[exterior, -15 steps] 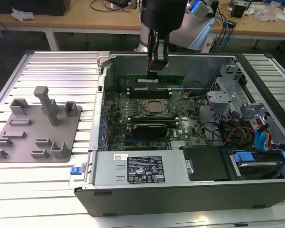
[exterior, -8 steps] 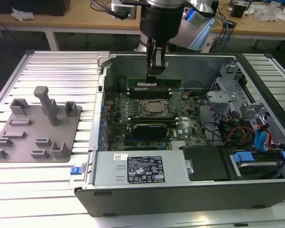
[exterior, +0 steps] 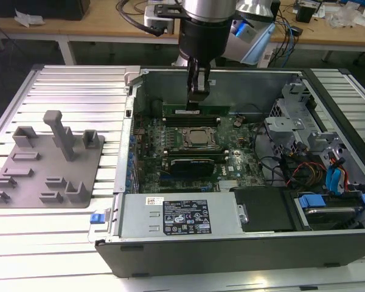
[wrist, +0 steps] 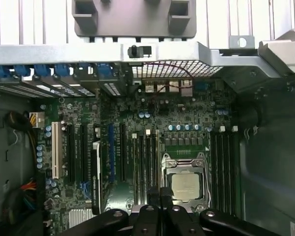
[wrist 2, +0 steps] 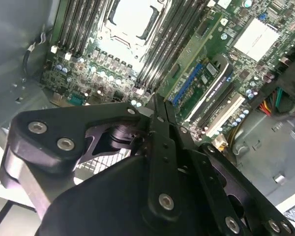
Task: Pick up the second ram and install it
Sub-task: 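Pick up the second ram and move it above second insertion slot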
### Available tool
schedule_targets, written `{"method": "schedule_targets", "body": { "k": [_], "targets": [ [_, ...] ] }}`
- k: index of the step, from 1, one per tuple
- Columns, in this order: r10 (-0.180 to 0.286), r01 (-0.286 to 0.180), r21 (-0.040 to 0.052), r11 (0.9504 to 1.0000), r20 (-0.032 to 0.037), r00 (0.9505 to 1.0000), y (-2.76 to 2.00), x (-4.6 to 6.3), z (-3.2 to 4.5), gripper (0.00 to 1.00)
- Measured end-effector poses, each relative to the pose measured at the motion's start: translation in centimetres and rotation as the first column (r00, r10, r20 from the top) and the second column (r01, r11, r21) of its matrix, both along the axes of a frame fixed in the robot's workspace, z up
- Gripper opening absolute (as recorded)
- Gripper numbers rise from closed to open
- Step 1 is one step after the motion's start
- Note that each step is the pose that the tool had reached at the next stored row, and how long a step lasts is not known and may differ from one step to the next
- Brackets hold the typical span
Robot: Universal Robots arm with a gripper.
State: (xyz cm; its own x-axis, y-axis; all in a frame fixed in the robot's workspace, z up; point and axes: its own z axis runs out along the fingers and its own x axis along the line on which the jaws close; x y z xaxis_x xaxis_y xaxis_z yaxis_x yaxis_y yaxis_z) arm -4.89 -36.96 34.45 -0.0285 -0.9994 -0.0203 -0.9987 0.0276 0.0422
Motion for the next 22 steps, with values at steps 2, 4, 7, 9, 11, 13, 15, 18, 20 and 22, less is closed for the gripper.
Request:
{"method": "schedule_targets", "body": {
  "k": [2,4,7,9,11,13,15,18,20,22],
  "targets": [
    [0.000,0.000,-0.0003,1.0000,-0.0002,1.0000,0.27,0.0,-0.80,0.09],
    [0.000,0.000,-0.0005,1.0000,-0.0006,1.0000,0.43,0.1,-1.61,0.09],
    [0.000,0.000,-0.0011,1.0000,-0.0007,1.0000,0.45,0.2,-2.13,0.09],
    [0.000,0.000,-0.0007,1.0000,-0.0005,1.0000,0.45,0.2,-2.29,0.09],
    [0.000,0.000,-0.0010,1.0000,-0.0007,1.0000,0.44,0.2,-2.81,0.09],
    [0.000,0.000,-0.0012,1.0000,-0.0007,1.0000,0.44,0.2,-2.89,0.09],
    [0.000,0.000,-0.0011,1.0000,-0.0009,1.0000,0.44,0.5,-3.02,0.09],
    [0.000,0.000,-0.0013,1.0000,-0.0011,1.0000,0.39,0.6,-3.20,0.09],
    [0.000,0.000,-0.0014,1.0000,-0.0011,1.0000,0.27,0.6,-3.45,0.09],
    [0.000,0.000,-0.0014,1.0000,-0.0010,1.0000,0.22,0.6,-3.61,0.09]
  ]
}}
